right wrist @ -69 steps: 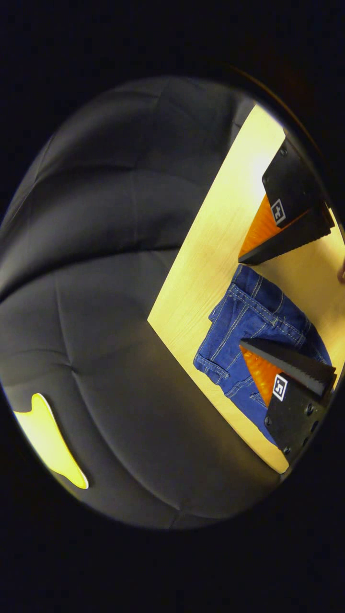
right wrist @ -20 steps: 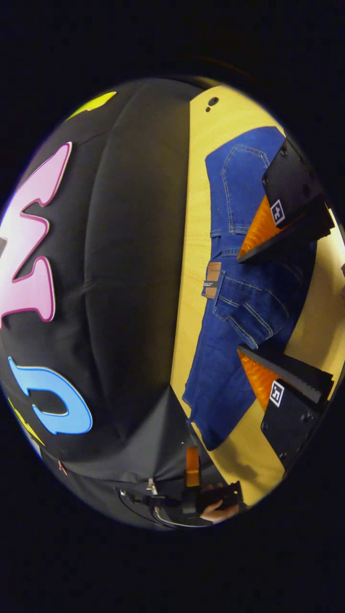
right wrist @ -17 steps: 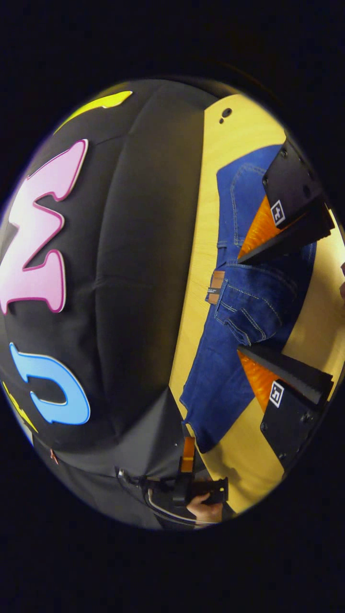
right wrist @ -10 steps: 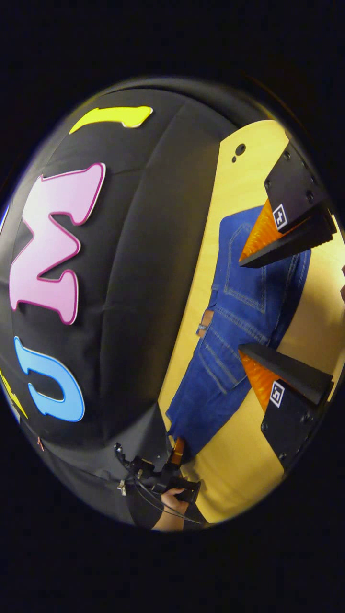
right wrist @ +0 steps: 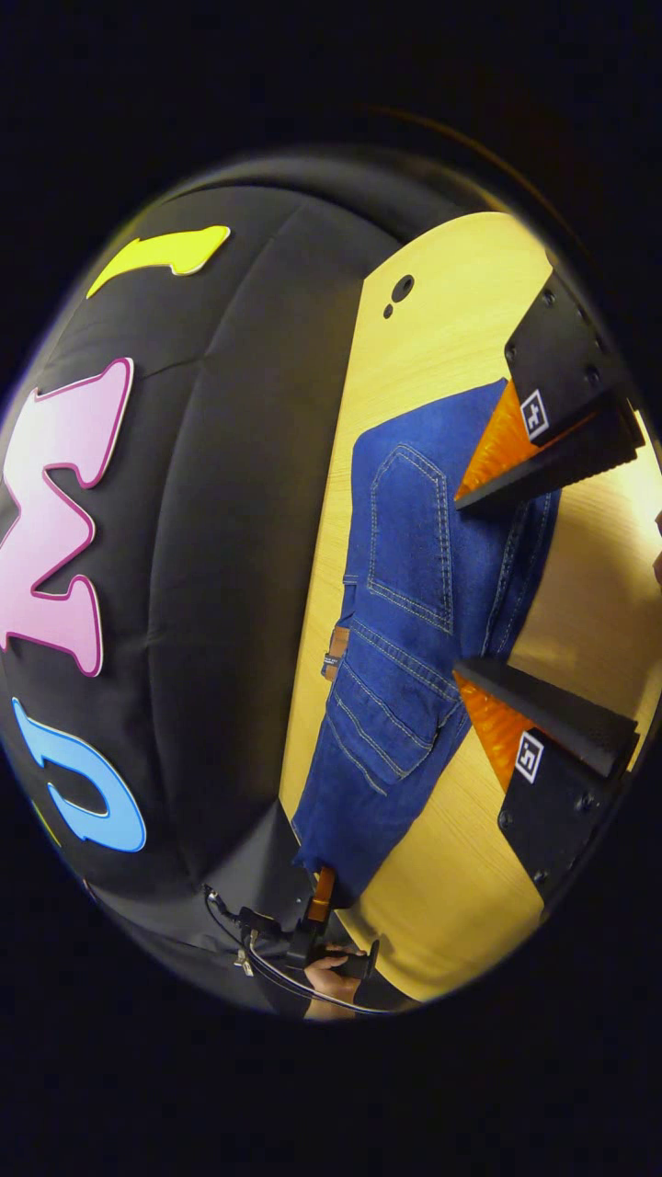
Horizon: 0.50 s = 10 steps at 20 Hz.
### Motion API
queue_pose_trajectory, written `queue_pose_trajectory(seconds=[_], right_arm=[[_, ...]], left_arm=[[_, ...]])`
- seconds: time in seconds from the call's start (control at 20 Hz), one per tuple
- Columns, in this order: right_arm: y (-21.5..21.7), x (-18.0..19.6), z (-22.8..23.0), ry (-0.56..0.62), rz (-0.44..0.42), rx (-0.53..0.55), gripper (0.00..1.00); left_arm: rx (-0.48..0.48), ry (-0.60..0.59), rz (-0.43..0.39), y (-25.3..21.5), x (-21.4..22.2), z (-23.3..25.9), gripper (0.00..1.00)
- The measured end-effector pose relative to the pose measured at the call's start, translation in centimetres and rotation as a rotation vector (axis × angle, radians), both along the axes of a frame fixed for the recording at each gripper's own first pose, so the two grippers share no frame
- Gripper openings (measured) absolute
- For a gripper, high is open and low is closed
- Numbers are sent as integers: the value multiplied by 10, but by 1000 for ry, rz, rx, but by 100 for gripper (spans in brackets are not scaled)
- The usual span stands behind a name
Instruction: Grasp the waist and the cuffs of the jeans and fold them to make the two legs overlap; first hold the waist and fold one-third of the jeans toward the cuffs, then hold the cuffs and fold the remaining one-third in the same direction to finish folding.
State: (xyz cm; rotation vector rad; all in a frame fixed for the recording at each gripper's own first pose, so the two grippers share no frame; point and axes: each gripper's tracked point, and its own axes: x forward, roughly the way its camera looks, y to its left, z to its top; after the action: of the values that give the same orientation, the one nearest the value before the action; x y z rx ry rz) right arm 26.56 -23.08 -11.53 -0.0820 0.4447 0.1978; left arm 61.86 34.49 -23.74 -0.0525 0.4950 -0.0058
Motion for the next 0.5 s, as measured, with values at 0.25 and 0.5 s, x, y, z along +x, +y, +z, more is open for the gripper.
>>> queue_pose_trajectory(seconds=[0.25, 0.5], right_arm=[[-1, -2, -1, -5, 19, -22, 98], [-9, -3, 5, -17, 2, -30, 98]], left_arm=[[-174, -56, 25, -8, 1, 15, 6], [-264, -127, 35, -13, 0, 30, 6]])
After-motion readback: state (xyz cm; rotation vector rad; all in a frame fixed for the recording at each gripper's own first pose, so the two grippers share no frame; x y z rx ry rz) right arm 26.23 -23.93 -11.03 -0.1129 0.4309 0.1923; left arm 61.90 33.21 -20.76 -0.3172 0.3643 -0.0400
